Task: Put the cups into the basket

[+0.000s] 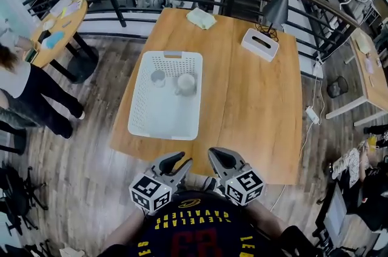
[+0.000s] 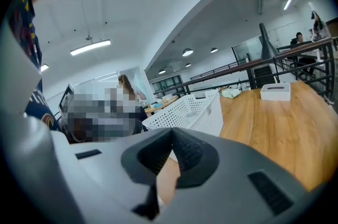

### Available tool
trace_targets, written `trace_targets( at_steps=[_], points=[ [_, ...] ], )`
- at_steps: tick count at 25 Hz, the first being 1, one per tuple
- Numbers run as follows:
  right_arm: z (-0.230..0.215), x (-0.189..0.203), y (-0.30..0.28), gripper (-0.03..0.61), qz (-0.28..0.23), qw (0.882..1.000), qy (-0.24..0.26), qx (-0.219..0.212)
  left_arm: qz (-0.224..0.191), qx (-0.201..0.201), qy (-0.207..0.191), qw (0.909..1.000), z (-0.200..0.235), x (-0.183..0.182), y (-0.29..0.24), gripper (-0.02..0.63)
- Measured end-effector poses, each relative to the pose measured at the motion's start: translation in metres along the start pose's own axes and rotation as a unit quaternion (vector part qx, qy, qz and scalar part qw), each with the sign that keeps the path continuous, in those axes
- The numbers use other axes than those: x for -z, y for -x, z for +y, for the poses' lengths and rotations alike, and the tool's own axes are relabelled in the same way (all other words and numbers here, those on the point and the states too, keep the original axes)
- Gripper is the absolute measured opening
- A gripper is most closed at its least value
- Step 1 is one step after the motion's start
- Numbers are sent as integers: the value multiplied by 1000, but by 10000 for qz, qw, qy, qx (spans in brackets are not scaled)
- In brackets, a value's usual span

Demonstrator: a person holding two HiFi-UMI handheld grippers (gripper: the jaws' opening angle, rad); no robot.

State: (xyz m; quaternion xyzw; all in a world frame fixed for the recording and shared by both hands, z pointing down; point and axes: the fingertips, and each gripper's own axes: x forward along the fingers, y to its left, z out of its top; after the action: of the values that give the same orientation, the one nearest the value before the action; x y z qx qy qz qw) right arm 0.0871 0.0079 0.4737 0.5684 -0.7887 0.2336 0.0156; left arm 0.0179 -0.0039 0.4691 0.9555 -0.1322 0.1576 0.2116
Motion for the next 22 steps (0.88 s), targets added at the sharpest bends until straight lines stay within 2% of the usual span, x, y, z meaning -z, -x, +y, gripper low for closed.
trace_targets(
  at_steps=[9, 16, 22],
  points=[
    [-29, 0, 24, 12, 85, 10000, 46, -20, 73, 2, -106, 9999, -27, -6, -31, 114],
    [-53, -1, 47, 12, 96, 9998, -11, 171, 104, 97, -53, 9999, -45, -6, -53, 114],
    [-35, -10, 55, 12, 115, 9997, -4, 232, 120, 194, -87, 9997, -54, -18, -37, 114]
  ],
)
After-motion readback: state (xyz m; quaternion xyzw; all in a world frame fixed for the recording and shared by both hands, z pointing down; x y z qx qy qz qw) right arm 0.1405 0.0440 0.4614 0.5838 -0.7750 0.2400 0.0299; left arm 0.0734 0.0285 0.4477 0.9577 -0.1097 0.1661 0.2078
